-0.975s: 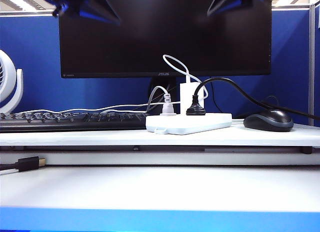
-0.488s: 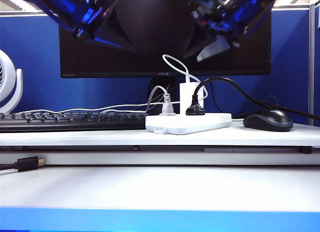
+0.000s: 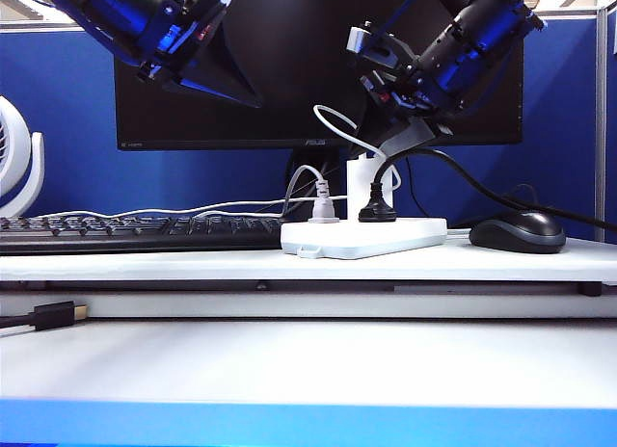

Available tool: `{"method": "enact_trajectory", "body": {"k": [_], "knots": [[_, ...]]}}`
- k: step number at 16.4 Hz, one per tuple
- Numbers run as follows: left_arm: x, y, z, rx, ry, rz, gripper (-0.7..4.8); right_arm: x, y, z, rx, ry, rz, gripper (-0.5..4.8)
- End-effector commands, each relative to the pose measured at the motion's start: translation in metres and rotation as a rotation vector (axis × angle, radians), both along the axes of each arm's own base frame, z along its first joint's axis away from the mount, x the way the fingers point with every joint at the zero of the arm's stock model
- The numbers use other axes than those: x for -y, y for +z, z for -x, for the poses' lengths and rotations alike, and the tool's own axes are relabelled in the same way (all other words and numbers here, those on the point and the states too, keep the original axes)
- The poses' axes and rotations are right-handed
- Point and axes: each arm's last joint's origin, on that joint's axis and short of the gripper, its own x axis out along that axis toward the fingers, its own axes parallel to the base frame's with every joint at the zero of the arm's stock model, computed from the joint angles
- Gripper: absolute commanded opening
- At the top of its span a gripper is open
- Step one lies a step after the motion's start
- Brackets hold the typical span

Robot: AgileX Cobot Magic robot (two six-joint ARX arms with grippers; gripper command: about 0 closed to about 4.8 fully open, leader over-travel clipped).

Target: Unplug the white charger from the socket, then place it next to the socket.

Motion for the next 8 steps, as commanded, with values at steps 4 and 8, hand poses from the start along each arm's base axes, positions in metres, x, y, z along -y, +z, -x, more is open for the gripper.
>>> {"method": "enact_trajectory", "body": {"k": [4,8], "knots": [[0.002,0.0,-0.002,0.028,-0.02,-0.007,-0.05,-0.002,-0.005,-0.003,-0.01,0.004,0.006,2.84],[0.004,-0.006,-0.005,0.008,-0.047,0.001,-0.05,-0.005,-0.017,-0.008,-0.041,0.0,0.021,2.84]]}}
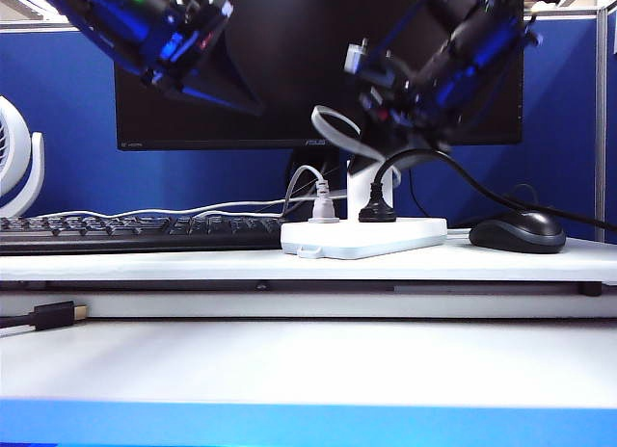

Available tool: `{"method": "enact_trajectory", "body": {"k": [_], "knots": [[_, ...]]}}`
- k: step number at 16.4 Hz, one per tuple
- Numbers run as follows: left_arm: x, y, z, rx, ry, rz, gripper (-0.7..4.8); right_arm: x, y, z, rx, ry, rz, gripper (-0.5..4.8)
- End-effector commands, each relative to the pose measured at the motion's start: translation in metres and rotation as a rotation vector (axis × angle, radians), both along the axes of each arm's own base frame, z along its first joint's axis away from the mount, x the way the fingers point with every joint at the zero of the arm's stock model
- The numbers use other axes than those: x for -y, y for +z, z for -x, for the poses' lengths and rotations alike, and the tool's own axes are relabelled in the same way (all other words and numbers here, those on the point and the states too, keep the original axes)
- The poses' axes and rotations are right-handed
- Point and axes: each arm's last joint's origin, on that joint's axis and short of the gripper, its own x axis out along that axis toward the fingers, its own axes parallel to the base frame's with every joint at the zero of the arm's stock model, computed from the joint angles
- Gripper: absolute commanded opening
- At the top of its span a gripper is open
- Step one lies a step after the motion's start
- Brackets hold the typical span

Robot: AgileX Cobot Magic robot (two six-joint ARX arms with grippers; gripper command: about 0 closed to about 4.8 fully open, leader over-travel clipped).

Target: Unplug the white charger from the socket, then place it next to the socket.

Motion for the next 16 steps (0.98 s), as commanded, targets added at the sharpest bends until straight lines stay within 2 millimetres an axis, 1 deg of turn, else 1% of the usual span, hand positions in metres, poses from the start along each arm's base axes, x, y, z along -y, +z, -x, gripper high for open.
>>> {"method": "enact_trajectory", "body": {"k": [1,4,6,8,9,10,13,16], "knots": [[0.005,0.0,-0.001,0.009,-0.048,0.02,-0.05,-0.002,-0.001,-0.002,0.009,-0.005,0.007,2.84],[0.01,-0.004,-0.001,0.012,-0.111,0.034,-0.05,-0.002,-0.001,-0.003,0.015,-0.013,0.01,2.77],[0.016,-0.008,-0.001,0.024,-0.136,0.019,-0.05,-0.002,-0.001,-0.003,0.016,-0.021,0.017,2.03],[0.026,-0.015,-0.001,0.007,-0.162,0.012,-0.05,-0.002,-0.001,-0.003,0.017,-0.019,0.016,1.06],[0.031,-0.02,-0.001,-0.002,-0.175,0.004,-0.05,-0.002,-0.001,-0.003,0.017,-0.019,0.016,0.68],[0.033,-0.024,-0.002,-0.009,-0.181,-0.003,-0.05,-0.002,-0.001,-0.003,0.018,-0.019,0.016,0.61],[0.041,-0.037,-0.005,-0.034,-0.184,-0.028,-0.05,-0.003,0.0,-0.003,0.021,-0.018,0.014,0.61],[0.045,-0.051,-0.01,-0.073,-0.175,-0.046,-0.05,-0.003,0.0,-0.003,0.028,-0.015,0.009,0.61]]}}
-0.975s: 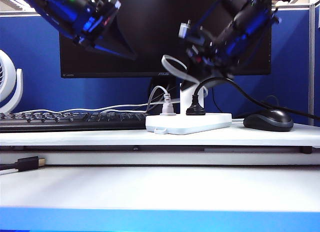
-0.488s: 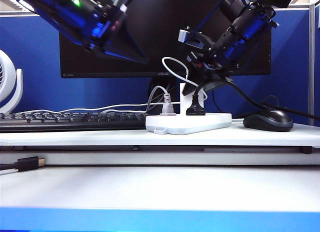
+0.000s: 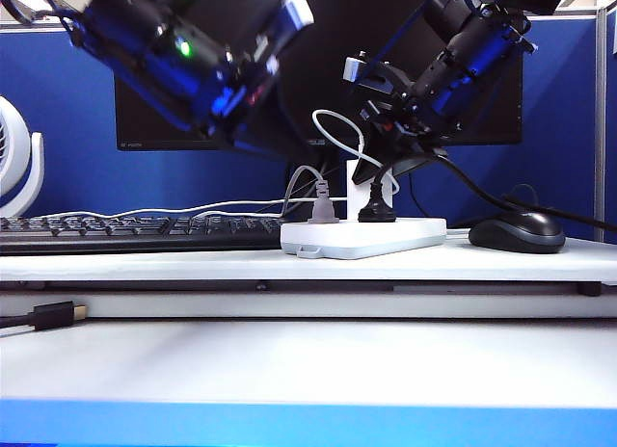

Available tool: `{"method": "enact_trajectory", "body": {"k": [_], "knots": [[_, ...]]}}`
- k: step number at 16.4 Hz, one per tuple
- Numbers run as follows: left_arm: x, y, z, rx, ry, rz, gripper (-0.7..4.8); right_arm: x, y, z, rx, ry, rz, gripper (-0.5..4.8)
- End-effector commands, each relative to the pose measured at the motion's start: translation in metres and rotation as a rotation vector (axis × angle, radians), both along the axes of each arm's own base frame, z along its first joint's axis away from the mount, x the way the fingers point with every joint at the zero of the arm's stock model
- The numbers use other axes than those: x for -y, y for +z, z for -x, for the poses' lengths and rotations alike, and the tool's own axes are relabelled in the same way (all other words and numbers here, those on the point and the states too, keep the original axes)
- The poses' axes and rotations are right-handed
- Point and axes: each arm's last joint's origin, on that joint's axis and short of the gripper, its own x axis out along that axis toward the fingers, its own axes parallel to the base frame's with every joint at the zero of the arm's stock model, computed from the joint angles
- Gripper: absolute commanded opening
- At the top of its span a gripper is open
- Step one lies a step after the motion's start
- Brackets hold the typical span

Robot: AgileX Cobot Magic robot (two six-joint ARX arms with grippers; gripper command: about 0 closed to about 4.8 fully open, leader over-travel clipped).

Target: Unplug the white charger from the socket, then place it next to the socket.

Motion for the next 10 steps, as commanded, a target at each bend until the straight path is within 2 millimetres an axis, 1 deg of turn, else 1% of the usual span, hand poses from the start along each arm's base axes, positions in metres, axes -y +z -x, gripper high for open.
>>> {"method": "enact_trajectory", "body": {"k": [1,4,7,9,10], "knots": [[0.003,-0.01,-0.006,-0.015,0.005,-0.009,-0.05,-0.002,0.003,0.0,0.02,0.008,-0.011,0.61],[0.008,-0.018,-0.007,-0.027,-0.006,-0.016,-0.05,-0.003,0.004,0.0,0.014,0.034,-0.031,0.61],[0.017,-0.019,-0.006,-0.01,-0.009,-0.007,-0.05,-0.003,0.004,0.0,0.012,0.04,-0.035,0.61],[0.026,-0.021,-0.002,0.006,0.053,-0.039,-0.05,-0.004,0.004,0.0,0.011,0.045,-0.039,0.61],[0.027,-0.022,-0.003,0.007,0.075,-0.049,-0.05,-0.004,0.004,0.0,0.01,0.047,-0.04,0.61]]}}
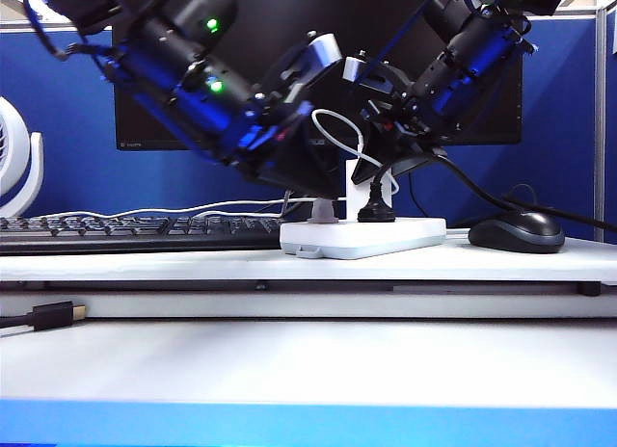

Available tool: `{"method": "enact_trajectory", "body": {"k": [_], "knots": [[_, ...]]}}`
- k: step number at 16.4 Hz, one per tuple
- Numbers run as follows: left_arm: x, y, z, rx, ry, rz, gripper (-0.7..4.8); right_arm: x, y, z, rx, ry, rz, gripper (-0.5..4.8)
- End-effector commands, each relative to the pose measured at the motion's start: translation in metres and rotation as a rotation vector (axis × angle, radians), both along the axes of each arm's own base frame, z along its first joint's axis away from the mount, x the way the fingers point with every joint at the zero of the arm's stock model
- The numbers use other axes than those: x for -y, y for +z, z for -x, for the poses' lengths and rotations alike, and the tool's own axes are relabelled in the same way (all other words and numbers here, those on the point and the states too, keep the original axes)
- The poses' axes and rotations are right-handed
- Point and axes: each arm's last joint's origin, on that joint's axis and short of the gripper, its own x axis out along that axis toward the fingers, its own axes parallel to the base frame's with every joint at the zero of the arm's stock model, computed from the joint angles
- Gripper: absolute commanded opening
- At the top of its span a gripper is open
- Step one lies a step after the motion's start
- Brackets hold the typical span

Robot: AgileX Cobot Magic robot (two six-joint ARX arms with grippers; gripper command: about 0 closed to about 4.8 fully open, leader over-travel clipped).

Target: Unplug the white charger from the socket, then place it next to the socket.

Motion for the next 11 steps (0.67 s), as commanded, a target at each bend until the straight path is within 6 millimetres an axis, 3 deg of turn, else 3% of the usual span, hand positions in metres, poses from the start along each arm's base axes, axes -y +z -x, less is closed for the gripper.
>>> {"method": "enact_trajectory", "body": {"k": [1,5,11], "knots": [[0.004,-0.004,-0.003,0.006,0.081,-0.024,-0.05,-0.003,0.004,0.0,0.01,0.036,-0.033,0.61],[0.008,-0.015,-0.006,-0.054,0.139,-0.022,-0.05,-0.003,0.004,0.001,0.006,0.046,-0.04,0.61],[0.011,-0.015,-0.011,-0.053,0.168,0.035,-0.05,-0.011,0.003,0.005,0.029,0.092,-0.01,0.61]]}}
